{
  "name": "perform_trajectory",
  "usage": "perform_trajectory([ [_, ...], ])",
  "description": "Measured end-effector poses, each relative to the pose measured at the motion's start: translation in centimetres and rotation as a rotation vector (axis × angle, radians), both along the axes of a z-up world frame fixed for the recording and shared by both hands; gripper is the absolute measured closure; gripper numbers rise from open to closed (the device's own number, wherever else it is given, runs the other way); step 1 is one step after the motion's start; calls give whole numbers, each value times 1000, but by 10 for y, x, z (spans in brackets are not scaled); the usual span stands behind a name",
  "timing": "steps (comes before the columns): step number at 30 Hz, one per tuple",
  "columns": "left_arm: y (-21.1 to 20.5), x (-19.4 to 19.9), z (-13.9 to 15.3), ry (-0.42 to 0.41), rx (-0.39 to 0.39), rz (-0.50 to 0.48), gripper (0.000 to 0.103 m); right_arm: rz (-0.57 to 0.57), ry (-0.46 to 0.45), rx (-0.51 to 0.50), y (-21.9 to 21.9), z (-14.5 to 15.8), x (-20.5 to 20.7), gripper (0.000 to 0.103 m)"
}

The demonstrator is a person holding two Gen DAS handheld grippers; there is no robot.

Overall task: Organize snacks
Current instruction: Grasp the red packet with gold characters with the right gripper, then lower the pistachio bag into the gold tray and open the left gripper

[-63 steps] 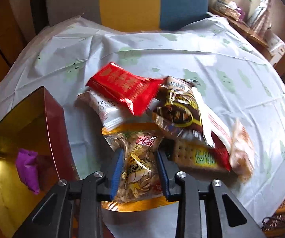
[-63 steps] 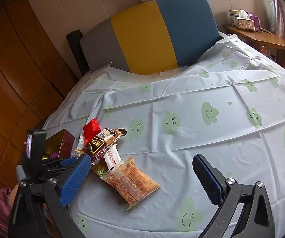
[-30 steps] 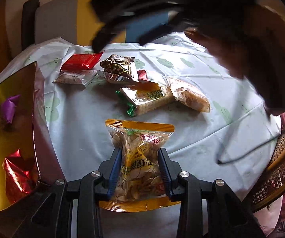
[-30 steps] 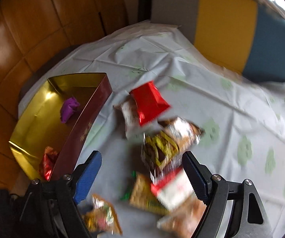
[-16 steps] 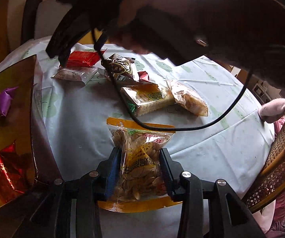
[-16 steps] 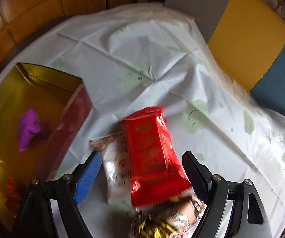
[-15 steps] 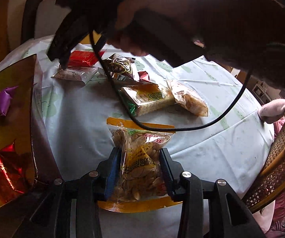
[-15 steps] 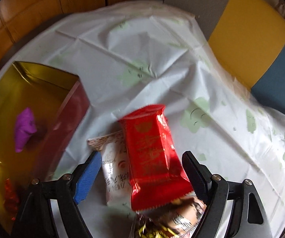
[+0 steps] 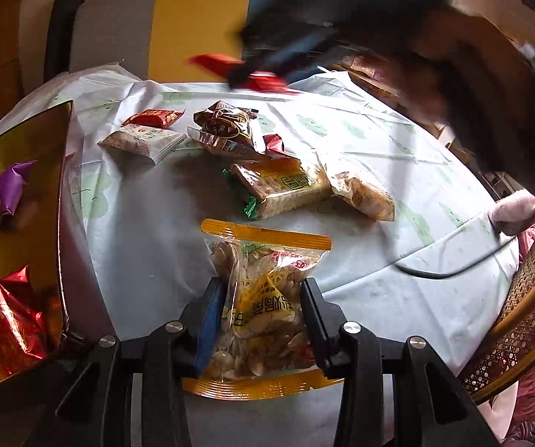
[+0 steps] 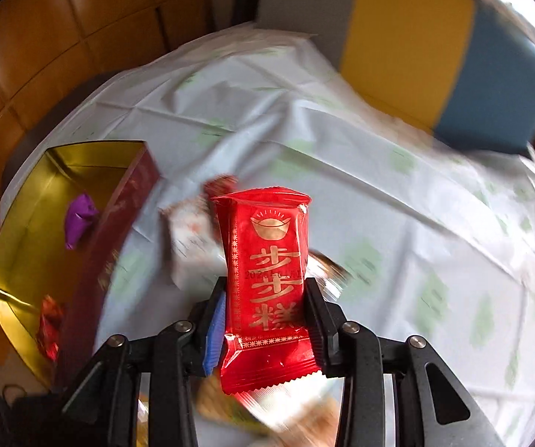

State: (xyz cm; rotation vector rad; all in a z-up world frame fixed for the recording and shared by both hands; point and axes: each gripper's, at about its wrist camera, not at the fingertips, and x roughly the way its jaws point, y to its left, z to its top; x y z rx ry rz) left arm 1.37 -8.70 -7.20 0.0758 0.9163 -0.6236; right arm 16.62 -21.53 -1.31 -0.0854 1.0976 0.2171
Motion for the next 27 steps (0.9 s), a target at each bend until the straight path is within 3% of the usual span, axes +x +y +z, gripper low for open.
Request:
perform_trajectory([
  [6,2,-4,2,4,6,18,60,-227,55,-66,-83,-19,-41,64],
  [12,2,-5,3,4,19,24,60,-400,186,-85,-138,-69,-63,63],
  [23,-3,-5,2,-6,54,36,59,-418,194,-21,-141,-74,-61,58],
  [27,-8,-3,6,-1,82,33,62,-407,183,-48,-146,-72,-64,57],
])
